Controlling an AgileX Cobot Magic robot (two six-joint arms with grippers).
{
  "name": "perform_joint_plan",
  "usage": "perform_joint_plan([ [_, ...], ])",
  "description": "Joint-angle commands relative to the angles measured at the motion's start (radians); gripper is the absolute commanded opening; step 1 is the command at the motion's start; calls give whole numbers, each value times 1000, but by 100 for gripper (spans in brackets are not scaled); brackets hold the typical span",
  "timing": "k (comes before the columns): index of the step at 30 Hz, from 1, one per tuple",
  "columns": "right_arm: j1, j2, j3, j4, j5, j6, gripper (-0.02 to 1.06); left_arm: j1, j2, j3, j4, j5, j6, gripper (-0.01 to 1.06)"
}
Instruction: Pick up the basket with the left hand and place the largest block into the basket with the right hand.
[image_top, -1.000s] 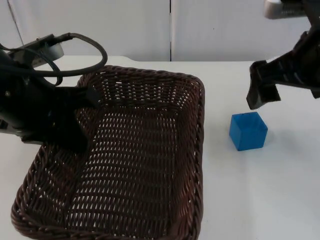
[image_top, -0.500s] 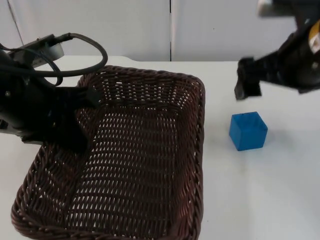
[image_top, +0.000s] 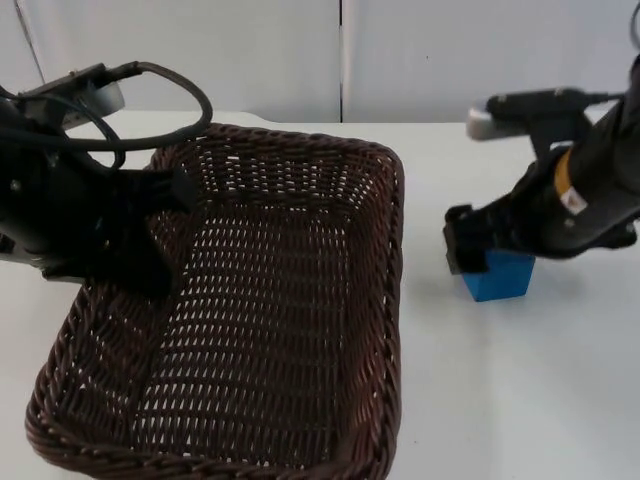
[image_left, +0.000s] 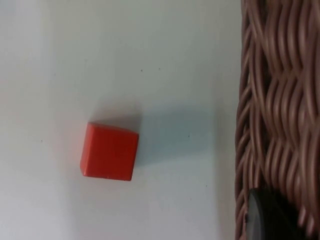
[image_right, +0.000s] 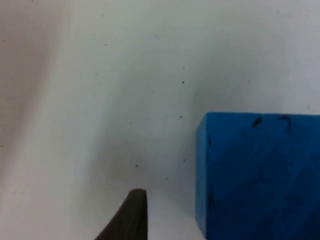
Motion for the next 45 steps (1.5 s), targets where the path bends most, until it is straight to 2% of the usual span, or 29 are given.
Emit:
perform_joint_plan([
  [1, 4, 34, -25, -33, -24, 37, 105, 2, -11, -1, -10, -3, -2, 0],
  [13, 4, 122, -108, -60, -27, 37, 105, 2, -11, -1, -6, -3, -2, 0],
  [18, 4, 124, -108, -60, -26, 37, 98, 2, -11, -1, -6, -3, -2, 0],
  [20, 4, 124, -108, -62, -28, 39, 85, 2, -11, -1, -6, -3, -2, 0],
  [22, 4, 124, -108, -62, -26, 39, 68, 2, -11, -1, -6, -3, -2, 0],
  [23, 4, 124, -108, -62, -26, 39, 68, 2, -11, -1, -6, -3, -2, 0],
  [25, 4, 124, -108, -67, -12, 39, 45, 2, -11, -1, -6, -3, -2, 0],
  [26, 4, 124, -108, -67, -8, 39, 40, 2, -11, -1, -6, -3, -2, 0],
  [28, 4, 111, -108, -67, 25, 39, 17, 2, -11, -1, -6, -3, -2, 0],
  [29, 4, 111, -108, -67, 25, 39, 17, 2, -11, -1, -6, -3, -2, 0],
  [31, 4, 85, -108, -67, 64, 37, 1, 2, -11, -1, -6, -3, -2, 0],
  [35, 4, 34, -108, -67, 128, 16, 0, 2, -11, -1, -6, -3, -2, 0],
  [39, 4, -91, -108, -37, 250, -39, 0, 2, -11, -1, -6, -3, -2, 0],
  [41, 4, -122, -108, -18, 269, -72, 0, 2, -11, -1, -6, -3, -2, 0],
  [45, 4, -242, -108, 71, 310, -199, 0, 2, -11, -1, -6, -3, -2, 0],
])
